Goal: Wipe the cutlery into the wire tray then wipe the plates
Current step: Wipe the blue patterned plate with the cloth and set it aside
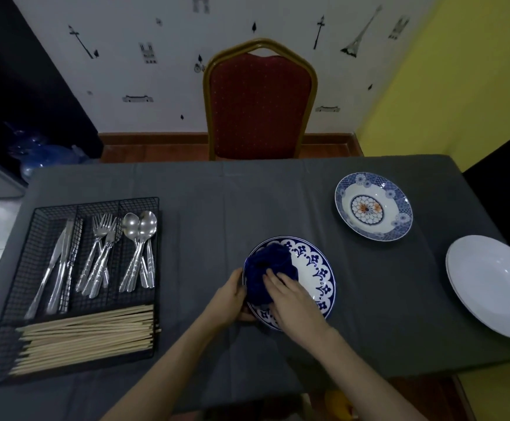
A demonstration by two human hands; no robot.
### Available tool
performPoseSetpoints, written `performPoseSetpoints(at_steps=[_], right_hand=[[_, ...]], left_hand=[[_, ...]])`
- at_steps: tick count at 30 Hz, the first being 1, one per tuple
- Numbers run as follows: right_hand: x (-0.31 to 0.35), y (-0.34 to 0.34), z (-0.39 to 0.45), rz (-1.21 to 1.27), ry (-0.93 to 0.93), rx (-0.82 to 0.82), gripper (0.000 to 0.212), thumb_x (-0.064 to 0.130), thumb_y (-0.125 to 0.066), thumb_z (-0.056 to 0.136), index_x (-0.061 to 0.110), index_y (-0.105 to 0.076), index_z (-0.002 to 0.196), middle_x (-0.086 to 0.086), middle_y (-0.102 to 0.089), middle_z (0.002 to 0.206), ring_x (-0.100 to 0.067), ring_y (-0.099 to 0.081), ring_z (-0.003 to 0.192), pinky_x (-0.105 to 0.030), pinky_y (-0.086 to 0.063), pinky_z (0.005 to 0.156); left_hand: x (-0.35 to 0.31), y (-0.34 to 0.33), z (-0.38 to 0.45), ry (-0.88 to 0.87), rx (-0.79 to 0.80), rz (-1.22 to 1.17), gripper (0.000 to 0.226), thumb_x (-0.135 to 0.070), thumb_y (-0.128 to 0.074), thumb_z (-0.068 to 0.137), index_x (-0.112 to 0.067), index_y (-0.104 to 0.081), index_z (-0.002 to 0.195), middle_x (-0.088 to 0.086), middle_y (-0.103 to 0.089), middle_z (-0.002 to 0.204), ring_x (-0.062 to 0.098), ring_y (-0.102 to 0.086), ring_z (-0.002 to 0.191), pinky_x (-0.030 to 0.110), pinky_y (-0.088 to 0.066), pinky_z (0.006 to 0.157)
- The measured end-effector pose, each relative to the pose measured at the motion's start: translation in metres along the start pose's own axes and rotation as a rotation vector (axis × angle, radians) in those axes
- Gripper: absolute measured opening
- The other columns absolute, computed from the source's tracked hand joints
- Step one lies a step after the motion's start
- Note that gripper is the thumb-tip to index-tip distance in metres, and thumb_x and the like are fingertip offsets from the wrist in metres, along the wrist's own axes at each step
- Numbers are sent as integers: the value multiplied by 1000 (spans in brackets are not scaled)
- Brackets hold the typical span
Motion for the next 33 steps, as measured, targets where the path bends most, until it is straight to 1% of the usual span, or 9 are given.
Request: performPoseSetpoints(at_steps=[3, 7, 10, 12, 14, 18, 21, 27, 33], right_hand=[[-6, 5, 23, 12, -70, 13, 64, 14, -49, 89, 11, -21, 147, -5, -21, 155, -23, -19, 140, -39, -21, 114], [-35, 16, 15, -51, -201, -24, 59, 16, -44, 91, 11, -23, 147, -4, -23, 154, -21, -25, 138, -40, -15, 114], [-68, 28, -12, -150, -273, -57, 51, 24, -44, 88, 12, -42, 138, -3, -43, 144, -19, -41, 127, -44, -13, 113], [-69, 31, -32, -161, -227, -76, 44, 30, -51, 82, 14, -59, 123, -2, -59, 128, -19, -52, 114, -44, -19, 111], [-60, 26, -46, -147, -173, -67, 43, 31, -53, 79, 14, -63, 117, -3, -62, 124, -19, -55, 108, -40, -24, 110], [-41, 16, -43, 105, -137, -65, 53, 24, -49, 84, 14, -46, 136, -4, -42, 144, -19, -45, 122, -31, -27, 108], [-7, 14, -17, 83, -31, -58, 60, 18, -50, 85, 11, -35, 142, -5, -32, 151, -23, -32, 133, -34, -21, 112], [-10, 19, 24, -42, -154, -63, 61, 18, -52, 86, 9, -31, 143, -7, -31, 151, -24, -27, 137, -40, -11, 115], [-63, 25, -21, -85, -253, -26, 55, 22, -47, 90, 12, -34, 143, -4, -33, 150, -19, -32, 135, -34, -10, 115]], left_hand=[[1, 0, -1, 30, 9, -10, 37, -18, -36, 104, -28, -34, 139, 12, -64, 116, 25, -72, 86, 37, -62, 68], [-2, 3, 2, 24, 12, 47, 36, -26, -42, 102, -25, -36, 138, 10, -62, 120, 25, -71, 91, 38, -62, 72], [-8, 6, 4, -16, -22, 134, 38, -29, -45, 101, -19, -38, 137, 9, -58, 125, 20, -66, 98, 35, -62, 74], [-9, 5, 6, -29, -41, 164, 36, -27, -44, 101, -17, -39, 136, 10, -58, 125, 19, -65, 98, 34, -62, 74], [-9, 5, 6, -31, -52, 179, 33, -26, -43, 101, -18, -39, 133, 11, -58, 124, 20, -65, 99, 33, -61, 74], [-9, 3, 4, -9, -30, 248, 35, -30, -38, 102, -22, -35, 136, 10, -60, 123, 24, -66, 99, 35, -61, 77], [-9, 3, 4, -4, -33, 287, 31, -27, -36, 103, -22, -36, 133, 14, -62, 121, 27, -69, 93, 42, -61, 78], [-9, 4, 3, 31, -18, 303, 35, -31, -39, 102, -20, -37, 135, 12, -65, 114, 26, -72, 87, 43, -61, 78], [-9, 3, 1, 22, -7, 307, 39, -32, -37, 102, -23, -32, 140, 12, -65, 116, 24, -72, 86, 39, -61, 77]])
Point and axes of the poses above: each hand's wrist, its own z-axis towards the middle knuckle, its own y-axis out of the back of the hand, x = y × z, the point moved 9 cm from there along z, towards the middle knuckle
